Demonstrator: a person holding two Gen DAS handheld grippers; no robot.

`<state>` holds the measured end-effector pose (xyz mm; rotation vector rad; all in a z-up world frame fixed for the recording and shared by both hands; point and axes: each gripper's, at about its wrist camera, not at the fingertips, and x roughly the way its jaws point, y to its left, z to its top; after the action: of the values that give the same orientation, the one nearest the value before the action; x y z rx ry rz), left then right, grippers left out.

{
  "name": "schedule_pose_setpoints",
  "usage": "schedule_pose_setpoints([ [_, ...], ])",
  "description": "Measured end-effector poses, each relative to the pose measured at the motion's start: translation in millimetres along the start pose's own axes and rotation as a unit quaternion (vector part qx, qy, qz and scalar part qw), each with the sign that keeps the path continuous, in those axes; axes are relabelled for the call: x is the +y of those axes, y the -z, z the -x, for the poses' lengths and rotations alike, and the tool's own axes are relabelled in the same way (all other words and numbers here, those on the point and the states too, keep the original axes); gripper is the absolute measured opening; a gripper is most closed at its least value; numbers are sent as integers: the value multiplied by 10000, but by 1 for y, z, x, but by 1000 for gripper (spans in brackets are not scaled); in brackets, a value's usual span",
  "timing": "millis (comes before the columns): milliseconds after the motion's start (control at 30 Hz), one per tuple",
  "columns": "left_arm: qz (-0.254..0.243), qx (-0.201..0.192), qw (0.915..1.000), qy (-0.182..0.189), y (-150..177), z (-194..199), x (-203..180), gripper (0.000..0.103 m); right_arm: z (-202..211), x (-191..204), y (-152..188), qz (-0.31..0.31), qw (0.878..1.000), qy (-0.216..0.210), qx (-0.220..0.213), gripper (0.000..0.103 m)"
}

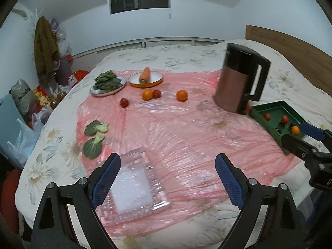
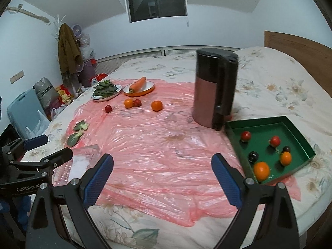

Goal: Organize fruits
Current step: 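Move both open tools back from the box toward the fruit on the sheet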

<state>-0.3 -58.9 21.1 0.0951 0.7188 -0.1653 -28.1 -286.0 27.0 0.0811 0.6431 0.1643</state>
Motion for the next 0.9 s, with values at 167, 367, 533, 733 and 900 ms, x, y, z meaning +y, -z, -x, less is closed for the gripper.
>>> schedule_pose_setpoints([
  [167,183,85,9997,-103,6,-7,24,90,-13,10,-1,62,9999,-108,92,103],
  [367,326,120,9991,-228,6,-14,48,90,-30,24,-5,184,9992,-280,201,103],
  [533,472,194,9982,-312,0,-24,70,89,-50,36,-13,344,9979,-463,279,103],
  [733,501,233,9974,-467,-13,-40,92,89,-79,43,-27,472,9953,-747,390,103],
  [900,496,371,9968,-515,-28,-63,112,89,-107,51,-43,711,9912,-1008,481,103],
])
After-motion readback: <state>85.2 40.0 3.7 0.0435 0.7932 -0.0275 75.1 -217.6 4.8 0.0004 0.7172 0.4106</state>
